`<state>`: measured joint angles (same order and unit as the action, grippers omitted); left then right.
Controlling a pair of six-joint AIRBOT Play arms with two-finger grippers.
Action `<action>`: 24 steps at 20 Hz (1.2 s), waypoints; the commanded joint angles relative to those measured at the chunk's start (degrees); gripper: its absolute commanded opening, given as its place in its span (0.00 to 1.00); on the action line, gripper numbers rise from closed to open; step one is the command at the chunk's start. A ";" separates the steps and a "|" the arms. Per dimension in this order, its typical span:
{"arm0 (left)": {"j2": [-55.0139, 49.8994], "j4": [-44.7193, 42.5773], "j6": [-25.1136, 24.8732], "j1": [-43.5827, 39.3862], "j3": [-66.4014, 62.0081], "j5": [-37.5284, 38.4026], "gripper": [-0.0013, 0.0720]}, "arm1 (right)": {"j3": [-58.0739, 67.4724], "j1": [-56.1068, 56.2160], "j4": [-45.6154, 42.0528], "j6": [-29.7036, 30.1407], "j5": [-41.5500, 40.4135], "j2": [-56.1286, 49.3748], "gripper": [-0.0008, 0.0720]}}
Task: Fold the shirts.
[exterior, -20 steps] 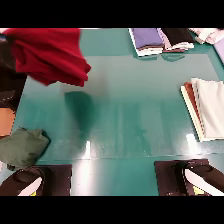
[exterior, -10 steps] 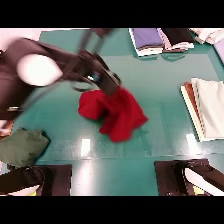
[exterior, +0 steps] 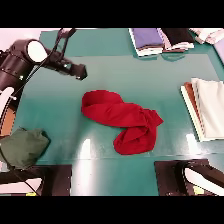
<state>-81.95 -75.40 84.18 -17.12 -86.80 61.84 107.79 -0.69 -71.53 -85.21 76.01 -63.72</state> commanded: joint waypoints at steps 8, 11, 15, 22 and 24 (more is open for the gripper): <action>-13.75 9.35 -1.70 2.80 10.14 -4.13 0.85 | -0.04 3.82 -0.57 -0.02 3.93 -4.20 0.03; -13.55 10.69 -1.75 3.23 8.76 -5.44 0.10 | -2.03 1.75 -0.50 -0.04 6.95 -3.74 0.03; -9.07 8.72 -1.77 6.54 4.04 -4.90 0.05 | -20.48 -4.63 -0.50 -0.04 6.93 2.91 0.03; -2.51 2.45 -1.73 8.00 2.21 -3.74 0.05 | -63.34 -10.95 12.37 5.27 -2.86 6.97 0.66; -2.54 2.45 -1.73 8.00 2.23 -3.41 0.05 | -69.46 -6.91 18.62 7.82 -8.87 4.07 0.66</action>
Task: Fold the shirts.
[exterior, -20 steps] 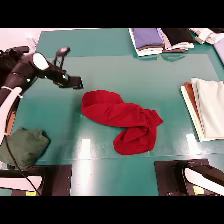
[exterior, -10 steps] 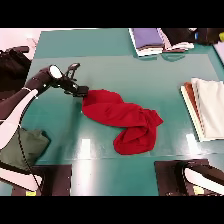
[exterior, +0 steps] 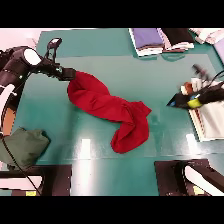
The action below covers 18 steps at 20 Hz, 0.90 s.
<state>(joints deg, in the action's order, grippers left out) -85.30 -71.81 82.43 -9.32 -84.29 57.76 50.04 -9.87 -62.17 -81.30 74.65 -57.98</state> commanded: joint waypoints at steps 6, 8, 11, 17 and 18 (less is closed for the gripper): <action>0.83 -1.31 0.02 0.20 -0.28 2.43 0.05 | -8.66 18.36 11.32 4.92 -16.17 -15.43 0.63; 0.83 -1.57 0.00 0.20 -0.28 3.26 0.05 | -5.53 21.18 9.33 4.92 -16.50 -18.62 0.38; 1.99 -2.97 0.13 0.20 -0.55 3.58 0.05 | -0.68 22.62 3.04 4.59 -14.60 -18.14 0.03; 19.02 -7.61 0.04 0.20 -11.74 0.76 0.05 | 20.50 13.35 -5.33 2.69 -8.41 0.39 0.03; 22.32 -7.58 0.02 0.20 -14.14 0.52 0.05 | 25.09 11.32 -5.33 2.69 -7.45 2.97 0.03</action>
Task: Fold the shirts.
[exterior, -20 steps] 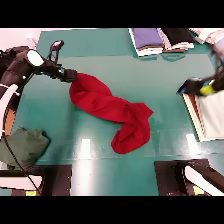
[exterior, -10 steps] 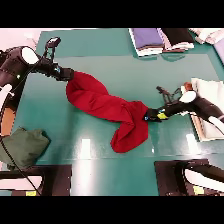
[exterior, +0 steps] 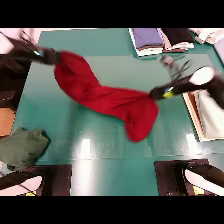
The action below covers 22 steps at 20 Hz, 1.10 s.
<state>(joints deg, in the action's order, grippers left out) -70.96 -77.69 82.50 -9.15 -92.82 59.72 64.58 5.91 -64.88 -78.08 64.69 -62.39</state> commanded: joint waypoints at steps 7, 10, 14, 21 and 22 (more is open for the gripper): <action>28.81 -1.64 0.04 0.02 -14.91 -2.32 0.05 | 35.50 -15.21 -2.64 -0.57 8.11 17.99 0.03; 32.24 -1.68 0.13 0.02 -15.13 -3.74 0.05 | 41.86 -18.97 -2.56 -2.08 10.12 17.86 0.03; 27.93 -2.10 0.13 0.02 -13.92 0.92 0.05 | 47.50 -17.84 -2.19 -3.23 16.90 11.10 0.03; 3.50 -2.10 -0.07 0.02 0.94 8.07 0.05 | 29.49 -6.40 -4.07 -4.63 15.67 -7.30 0.03; -0.57 -2.12 -0.17 0.02 3.74 6.21 0.05 | 26.45 -5.51 -5.81 -4.83 13.66 -10.47 0.03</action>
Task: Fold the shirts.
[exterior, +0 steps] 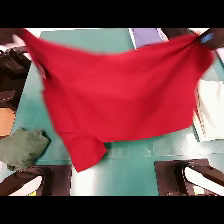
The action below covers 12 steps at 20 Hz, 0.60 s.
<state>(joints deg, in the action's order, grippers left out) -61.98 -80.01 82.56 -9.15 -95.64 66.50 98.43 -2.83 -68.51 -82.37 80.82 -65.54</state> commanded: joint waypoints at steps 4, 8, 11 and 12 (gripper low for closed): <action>-23.06 -1.18 -0.44 0.35 10.16 -6.34 0.05 | -11.02 3.93 -3.02 -1.81 -8.81 -19.02 0.03; -24.94 -1.14 3.78 3.30 9.90 -6.32 0.84 | -5.35 3.91 -3.02 -2.27 -6.75 -25.70 0.41; -21.35 -0.63 4.20 8.09 8.74 1.03 0.84 | 0.55 3.23 -3.13 -2.19 -2.97 -26.10 0.58; -19.26 -0.57 4.17 9.70 9.81 3.15 0.84 | 0.68 2.58 -3.06 -2.16 -1.84 -25.07 0.58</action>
<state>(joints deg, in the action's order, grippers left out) -83.66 -80.97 85.73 -3.16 -86.43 64.20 96.09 0.38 -71.40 -84.49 75.81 -89.89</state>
